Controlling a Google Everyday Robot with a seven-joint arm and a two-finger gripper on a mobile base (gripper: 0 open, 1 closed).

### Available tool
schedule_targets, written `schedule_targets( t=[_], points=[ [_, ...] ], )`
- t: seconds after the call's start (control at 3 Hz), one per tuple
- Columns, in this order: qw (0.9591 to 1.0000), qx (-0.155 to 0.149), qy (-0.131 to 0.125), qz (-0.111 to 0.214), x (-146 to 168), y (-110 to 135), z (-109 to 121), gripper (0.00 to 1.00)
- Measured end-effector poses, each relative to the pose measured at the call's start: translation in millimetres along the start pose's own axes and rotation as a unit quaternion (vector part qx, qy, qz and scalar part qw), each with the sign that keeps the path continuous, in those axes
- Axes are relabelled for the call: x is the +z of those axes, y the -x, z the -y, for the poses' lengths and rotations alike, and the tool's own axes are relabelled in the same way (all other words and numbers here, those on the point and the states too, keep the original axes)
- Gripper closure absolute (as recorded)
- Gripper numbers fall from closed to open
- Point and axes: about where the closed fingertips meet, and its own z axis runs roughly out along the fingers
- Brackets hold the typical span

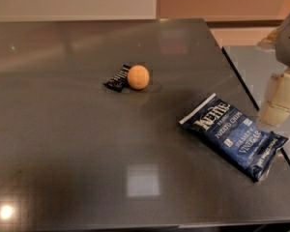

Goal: Pick orange

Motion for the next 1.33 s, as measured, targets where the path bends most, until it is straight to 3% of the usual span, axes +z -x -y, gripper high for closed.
schedule_targets(
  t=[0.67, 1.0, 1.33],
  points=[
    [1.0, 0.0, 0.0, 0.0, 0, 0, 0, 0.0],
    [0.9993, -0.016, -0.005, 0.033, 11, 39, 27, 0.0],
    [0.9978, -0.014, -0.01, 0.065, 19, 66, 50, 0.0]
  ],
)
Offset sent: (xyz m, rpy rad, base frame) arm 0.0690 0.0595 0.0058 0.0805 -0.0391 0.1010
